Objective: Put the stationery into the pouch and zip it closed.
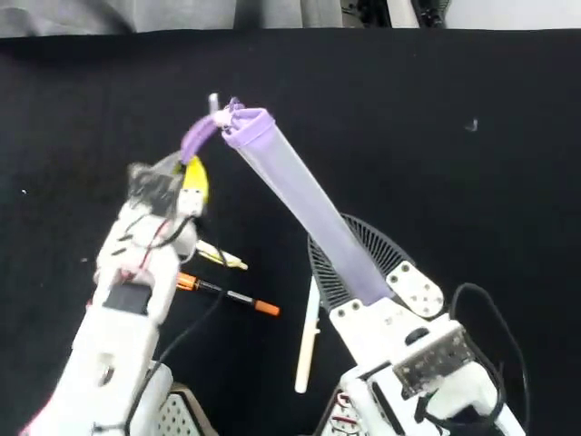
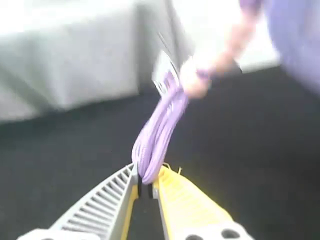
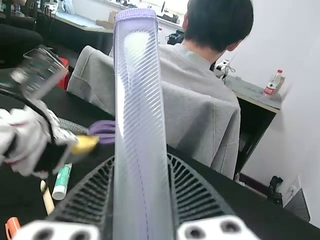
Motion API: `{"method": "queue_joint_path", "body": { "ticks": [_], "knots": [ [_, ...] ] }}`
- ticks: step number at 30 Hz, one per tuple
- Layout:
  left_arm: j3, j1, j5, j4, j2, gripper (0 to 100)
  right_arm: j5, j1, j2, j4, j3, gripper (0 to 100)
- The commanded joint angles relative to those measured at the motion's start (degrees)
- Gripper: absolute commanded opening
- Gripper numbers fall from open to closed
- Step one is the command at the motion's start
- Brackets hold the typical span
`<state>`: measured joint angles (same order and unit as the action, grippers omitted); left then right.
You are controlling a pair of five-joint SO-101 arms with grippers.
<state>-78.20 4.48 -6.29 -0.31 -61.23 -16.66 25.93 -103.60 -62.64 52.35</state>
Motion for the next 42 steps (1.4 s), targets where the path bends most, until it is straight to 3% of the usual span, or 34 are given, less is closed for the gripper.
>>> {"method": "queue_joint_path", "body": {
  "ticks": [1,8,18,28,36,42],
  "knots": [
    [-3.5,-3.9,0.4,-0.4,-18.5,3,-0.3,0.2,-5.5,0.0,0.6,1.1],
    [-12.4,-8.9,0.4,0.4,-44.7,3,-0.3,0.2,-5.5,-0.1,2.1,1.1],
    [-4.8,-14.5,0.4,0.4,-42.6,3,-0.2,0.5,-5.5,0.1,6.1,1.1],
    [-0.7,-14.6,0.3,0.5,-43.4,3,0.2,0.5,-5.5,0.1,6.6,1.9],
    [1.4,-14.8,-0.3,0.6,-43.3,3,2.5,0.6,-5.5,0.5,6.5,23.5],
    [6.3,-14.8,-0.3,0.8,-43.2,3,8.0,0.6,-5.5,4.6,6.5,28.2]
  ]
}}
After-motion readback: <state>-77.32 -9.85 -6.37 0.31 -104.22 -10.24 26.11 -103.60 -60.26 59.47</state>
